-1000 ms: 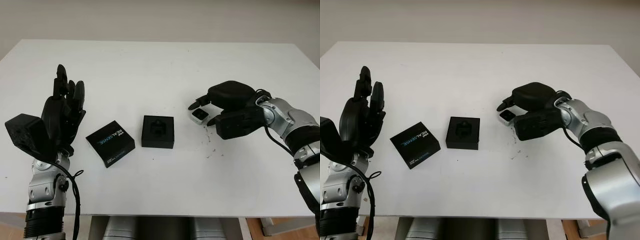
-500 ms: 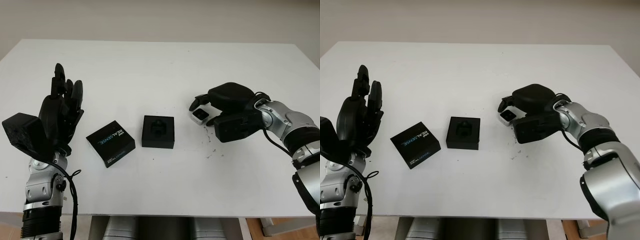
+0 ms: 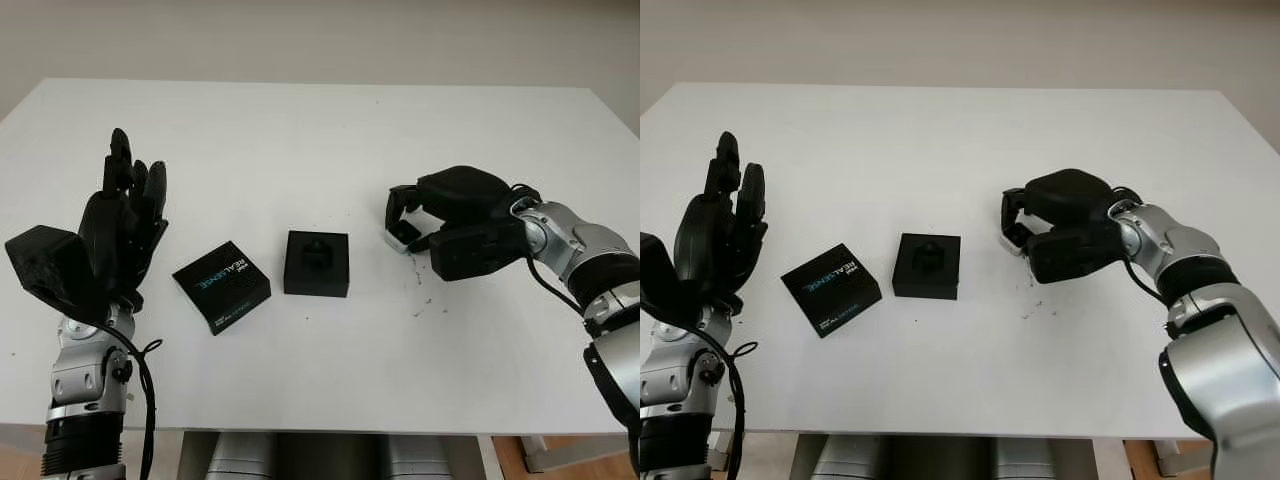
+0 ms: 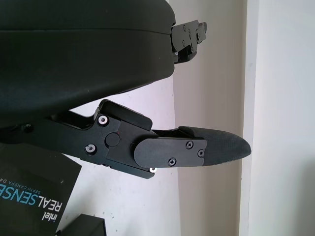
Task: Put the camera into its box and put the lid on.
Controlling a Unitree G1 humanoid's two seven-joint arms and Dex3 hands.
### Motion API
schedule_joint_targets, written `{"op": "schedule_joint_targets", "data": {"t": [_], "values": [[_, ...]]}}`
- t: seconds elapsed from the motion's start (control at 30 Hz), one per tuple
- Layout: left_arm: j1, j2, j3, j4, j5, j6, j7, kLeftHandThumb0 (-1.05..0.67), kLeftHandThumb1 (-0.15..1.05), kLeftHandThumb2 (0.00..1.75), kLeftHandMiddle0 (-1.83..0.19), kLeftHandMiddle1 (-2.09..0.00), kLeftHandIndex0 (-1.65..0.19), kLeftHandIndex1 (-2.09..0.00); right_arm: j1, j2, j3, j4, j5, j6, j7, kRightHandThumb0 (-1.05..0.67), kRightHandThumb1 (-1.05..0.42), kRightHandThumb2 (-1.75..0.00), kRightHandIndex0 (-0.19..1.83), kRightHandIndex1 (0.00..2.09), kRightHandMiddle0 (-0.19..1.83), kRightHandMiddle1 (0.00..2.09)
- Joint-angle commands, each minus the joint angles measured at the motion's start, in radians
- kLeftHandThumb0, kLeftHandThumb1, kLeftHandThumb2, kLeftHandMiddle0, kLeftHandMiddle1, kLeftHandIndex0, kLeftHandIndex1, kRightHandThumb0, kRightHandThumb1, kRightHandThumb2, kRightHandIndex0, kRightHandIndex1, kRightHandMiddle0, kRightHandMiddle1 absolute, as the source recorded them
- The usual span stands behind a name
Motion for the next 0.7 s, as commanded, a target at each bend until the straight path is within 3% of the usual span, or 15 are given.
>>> {"op": "schedule_joint_targets", "data": {"t": [0.0, 0.13, 0.37, 0.67], "values": [[-0.015, 0.006, 0.003, -0.004, -0.002, -0.005, 0.001, -0.78, 1.05, 0.4, 0.19, 0.0, 0.19, 0.0, 0.0, 0.001, -0.004, -0.006, 0.007, 0.012, 0.012, -0.32, -0.95, -0.06, 0.24, 0.95, 0.39, 1.27], [-0.014, 0.005, 0.003, -0.006, -0.004, -0.002, 0.001, -0.78, 1.05, 0.4, 0.19, 0.0, 0.19, 0.0, 0.004, -0.003, -0.01, -0.006, 0.012, 0.018, 0.009, -0.33, -0.94, -0.05, 0.28, 0.85, 0.41, 1.25], [-0.007, 0.004, 0.001, -0.015, -0.004, 0.005, 0.002, -0.78, 1.05, 0.41, 0.19, 0.0, 0.19, 0.0, 0.026, 0.012, -0.08, -0.002, 0.116, 0.066, 0.089, -0.31, -0.94, -0.05, 0.38, 0.38, 0.41, 1.21], [0.001, 0.006, -0.003, -0.016, 0.004, 0.005, 0.007, -0.78, 1.05, 0.41, 0.19, 0.0, 0.19, 0.0, 0.062, 0.048, -0.195, -0.017, 0.278, 0.147, 0.184, -0.29, -0.97, -0.06, 0.36, 0.26, 0.31, 1.38]]}}
